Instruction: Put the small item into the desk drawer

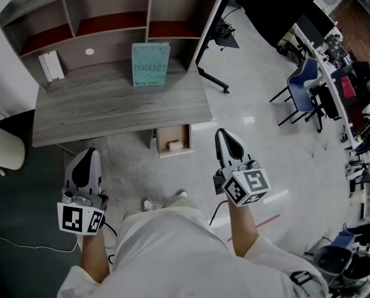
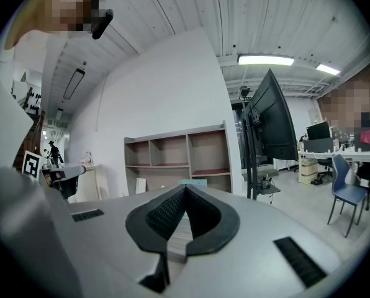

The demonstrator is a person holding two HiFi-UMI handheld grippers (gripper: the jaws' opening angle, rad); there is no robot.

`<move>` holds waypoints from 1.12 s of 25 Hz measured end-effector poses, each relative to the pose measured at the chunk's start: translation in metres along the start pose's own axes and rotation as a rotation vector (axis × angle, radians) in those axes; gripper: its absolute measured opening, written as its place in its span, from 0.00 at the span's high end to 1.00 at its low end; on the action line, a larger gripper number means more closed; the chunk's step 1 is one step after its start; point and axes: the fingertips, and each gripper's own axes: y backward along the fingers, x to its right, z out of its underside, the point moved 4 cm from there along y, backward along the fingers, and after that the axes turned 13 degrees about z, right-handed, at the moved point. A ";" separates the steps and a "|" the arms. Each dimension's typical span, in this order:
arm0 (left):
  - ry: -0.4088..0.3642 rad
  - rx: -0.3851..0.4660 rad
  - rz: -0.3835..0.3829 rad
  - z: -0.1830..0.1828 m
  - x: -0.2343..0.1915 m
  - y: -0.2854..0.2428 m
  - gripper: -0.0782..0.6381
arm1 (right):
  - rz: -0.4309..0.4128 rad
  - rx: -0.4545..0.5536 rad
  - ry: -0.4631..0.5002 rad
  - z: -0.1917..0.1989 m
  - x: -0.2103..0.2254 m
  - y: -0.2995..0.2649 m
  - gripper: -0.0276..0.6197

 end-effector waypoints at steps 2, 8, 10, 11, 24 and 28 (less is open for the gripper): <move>-0.001 -0.001 -0.002 0.000 0.001 0.002 0.88 | 0.001 0.000 0.010 0.001 -0.001 0.001 0.96; -0.001 0.003 -0.012 0.002 0.001 0.003 0.88 | 0.005 -0.001 0.051 0.003 -0.004 0.001 0.96; 0.002 0.002 -0.012 0.005 0.001 0.003 0.88 | 0.003 -0.001 0.057 0.005 -0.004 0.002 0.96; 0.003 0.002 -0.011 0.006 0.003 0.003 0.88 | 0.003 -0.001 0.059 0.006 -0.004 0.003 0.96; 0.008 0.007 -0.028 0.009 0.005 0.009 0.88 | -0.013 -0.009 0.077 0.009 -0.008 0.003 0.96; 0.019 -0.007 -0.035 0.012 0.001 0.015 0.88 | -0.018 -0.019 0.073 0.012 -0.015 0.003 0.96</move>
